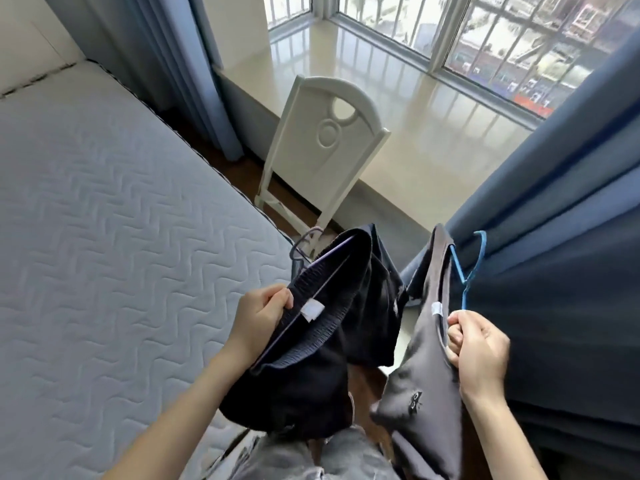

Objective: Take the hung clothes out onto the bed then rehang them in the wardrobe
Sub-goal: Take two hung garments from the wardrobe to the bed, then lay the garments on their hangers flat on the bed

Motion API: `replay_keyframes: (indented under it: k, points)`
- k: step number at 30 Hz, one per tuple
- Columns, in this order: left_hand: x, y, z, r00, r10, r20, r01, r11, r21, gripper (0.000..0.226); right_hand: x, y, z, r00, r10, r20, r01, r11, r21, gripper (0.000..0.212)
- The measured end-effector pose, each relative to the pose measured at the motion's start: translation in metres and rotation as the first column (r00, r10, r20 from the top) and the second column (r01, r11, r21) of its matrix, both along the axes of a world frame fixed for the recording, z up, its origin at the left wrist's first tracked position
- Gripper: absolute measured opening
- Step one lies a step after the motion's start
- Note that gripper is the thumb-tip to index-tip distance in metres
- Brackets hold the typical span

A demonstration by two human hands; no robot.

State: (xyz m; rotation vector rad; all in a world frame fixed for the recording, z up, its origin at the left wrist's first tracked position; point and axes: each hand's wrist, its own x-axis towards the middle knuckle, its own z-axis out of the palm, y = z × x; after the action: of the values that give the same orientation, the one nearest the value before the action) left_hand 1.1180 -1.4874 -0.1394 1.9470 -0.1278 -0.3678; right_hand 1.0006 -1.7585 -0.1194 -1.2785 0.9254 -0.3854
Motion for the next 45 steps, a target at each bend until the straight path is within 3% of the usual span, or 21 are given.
replay_keyframes:
  k: [8,15,22,25,32,37,40,45]
  points:
    - [0.139,0.098,-0.142,0.984,0.162,-0.077,-0.143,0.968,0.207,0.03,0.071,0.081,-0.064,0.986,0.084,-0.147,-0.101,0.989,-0.112,0.029]
    - [0.266,0.172,-0.263,0.973,0.213,-0.091,-0.163,0.909,0.383,0.03,0.178,0.152,-0.139,0.987,0.039,-0.155,-0.031,0.998,0.051,0.024]
    - [0.33,0.206,-0.376,0.943,0.277,-0.182,-0.155,0.854,0.496,0.03,0.248,0.204,-0.215,0.984,0.026,-0.177,-0.005,0.993,0.119,0.026]
    - [0.338,0.214,-0.41,0.94,0.306,-0.152,-0.182,0.825,0.535,0.028,0.266,0.22,-0.24,0.983,0.017,-0.182,0.007,0.991,0.13,0.029]
    - [0.329,0.212,-0.442,0.938,0.34,0.062,-0.306,0.734,0.606,0.014,0.275,0.231,-0.264,0.972,0.015,-0.236,0.011,0.994,0.107,0.031]
    - [0.336,0.209,-0.434,0.936,0.351,-0.027,-0.26,0.741,0.619,0.014,0.268,0.224,-0.26,0.971,0.005,-0.241,0.014,0.997,0.077,0.032]
    - [0.339,0.21,-0.401,0.936,0.337,-0.098,-0.214,0.769,0.603,0.023,0.256,0.214,-0.242,0.975,0.011,-0.22,0.002,0.998,0.058,0.031]
    - [0.297,0.193,-0.291,0.95,0.309,0.043,-0.295,0.845,0.446,0.025,0.21,0.185,-0.187,0.984,0.026,-0.178,-0.033,0.999,-0.033,0.029]
